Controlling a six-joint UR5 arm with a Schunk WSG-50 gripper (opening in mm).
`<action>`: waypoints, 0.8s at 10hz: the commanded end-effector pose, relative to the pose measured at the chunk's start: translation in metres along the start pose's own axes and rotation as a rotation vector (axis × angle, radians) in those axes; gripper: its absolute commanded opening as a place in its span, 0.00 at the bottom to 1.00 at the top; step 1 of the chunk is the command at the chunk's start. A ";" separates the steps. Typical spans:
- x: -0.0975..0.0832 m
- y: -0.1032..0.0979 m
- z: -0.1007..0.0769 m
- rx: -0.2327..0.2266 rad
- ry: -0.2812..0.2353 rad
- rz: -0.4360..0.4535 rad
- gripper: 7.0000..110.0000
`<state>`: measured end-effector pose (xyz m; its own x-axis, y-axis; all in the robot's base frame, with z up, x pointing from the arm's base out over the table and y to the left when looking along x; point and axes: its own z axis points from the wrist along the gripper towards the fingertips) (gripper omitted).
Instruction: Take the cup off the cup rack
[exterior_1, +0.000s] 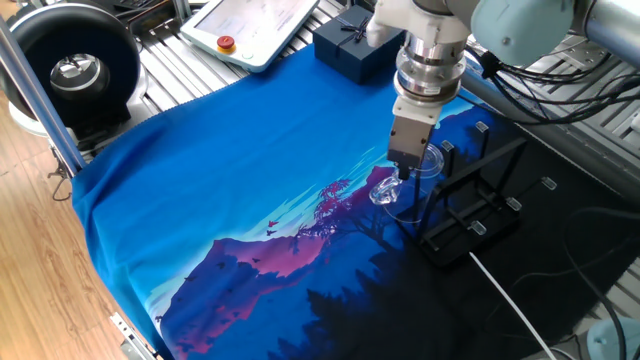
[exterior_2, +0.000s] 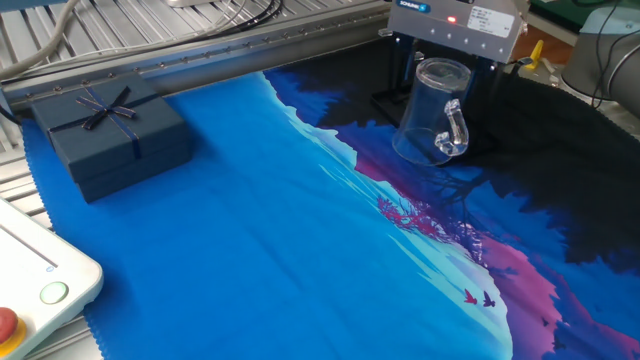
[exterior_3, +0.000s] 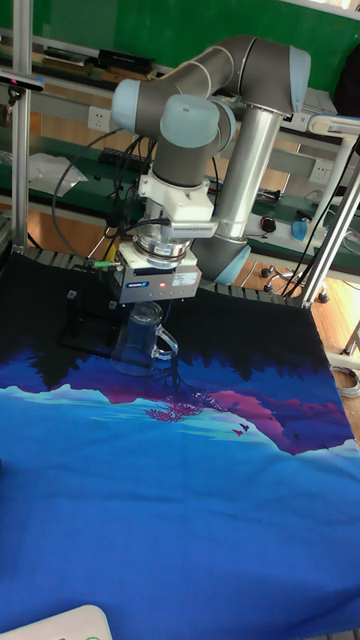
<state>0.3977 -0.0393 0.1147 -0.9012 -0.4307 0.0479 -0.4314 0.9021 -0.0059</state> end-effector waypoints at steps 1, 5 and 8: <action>0.001 0.008 -0.001 -0.028 0.002 0.034 0.57; 0.008 0.001 -0.001 -0.006 0.032 0.049 0.57; 0.006 0.004 -0.009 -0.017 0.041 0.048 0.57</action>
<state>0.3904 -0.0423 0.1184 -0.9161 -0.3914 0.0870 -0.3935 0.9193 -0.0066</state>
